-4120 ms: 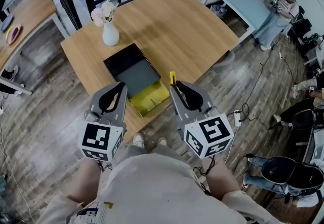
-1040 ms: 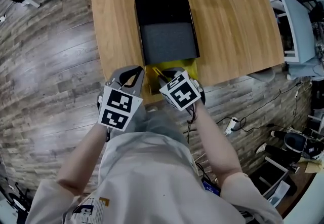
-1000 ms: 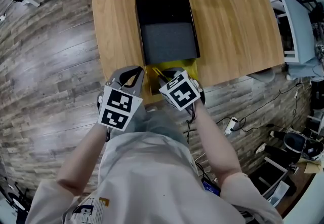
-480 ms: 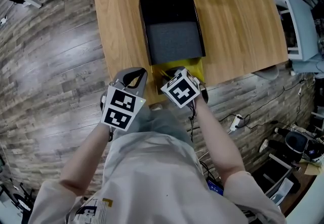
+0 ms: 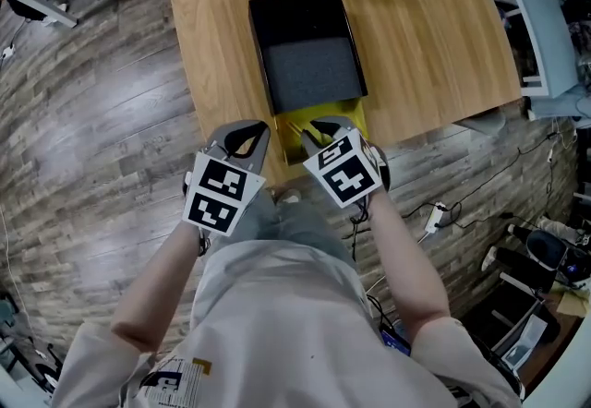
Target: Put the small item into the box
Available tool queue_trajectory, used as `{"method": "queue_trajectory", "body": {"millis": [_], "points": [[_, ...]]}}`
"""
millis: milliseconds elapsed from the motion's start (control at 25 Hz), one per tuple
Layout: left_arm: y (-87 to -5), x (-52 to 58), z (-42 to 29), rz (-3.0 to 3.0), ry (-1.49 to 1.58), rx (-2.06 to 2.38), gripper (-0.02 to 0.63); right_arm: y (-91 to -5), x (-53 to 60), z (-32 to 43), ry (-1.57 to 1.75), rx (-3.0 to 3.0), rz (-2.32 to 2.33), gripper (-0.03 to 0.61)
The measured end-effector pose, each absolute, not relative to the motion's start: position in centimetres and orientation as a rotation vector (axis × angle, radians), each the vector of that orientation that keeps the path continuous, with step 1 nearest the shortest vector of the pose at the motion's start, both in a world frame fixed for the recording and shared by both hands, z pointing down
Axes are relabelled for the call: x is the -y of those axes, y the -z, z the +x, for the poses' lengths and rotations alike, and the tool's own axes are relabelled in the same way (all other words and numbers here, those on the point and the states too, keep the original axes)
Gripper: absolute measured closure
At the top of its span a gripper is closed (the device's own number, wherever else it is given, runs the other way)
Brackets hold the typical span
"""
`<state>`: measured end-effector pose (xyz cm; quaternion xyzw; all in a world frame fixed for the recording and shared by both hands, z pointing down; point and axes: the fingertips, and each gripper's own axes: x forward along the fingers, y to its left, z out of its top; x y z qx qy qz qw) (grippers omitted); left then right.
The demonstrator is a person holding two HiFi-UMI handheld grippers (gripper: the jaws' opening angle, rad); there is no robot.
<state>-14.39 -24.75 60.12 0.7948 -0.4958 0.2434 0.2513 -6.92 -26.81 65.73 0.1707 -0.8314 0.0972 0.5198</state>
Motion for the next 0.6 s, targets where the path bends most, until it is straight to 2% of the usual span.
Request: {"method": "queue_trajectory", "body": {"millis": [240,600], "points": [[-55.2,25.3,-14.4,2.225,-0.628,1.396,0.611,-58.9,27.5,-5.0,-0.372,2.136,0.621,0.555],[-47.0,25.2,-13.4,2.348,-0.568,1.434,0.611,-45.0,26.7,-1.0,-0.313,2.311,0.954,0.568]]}}
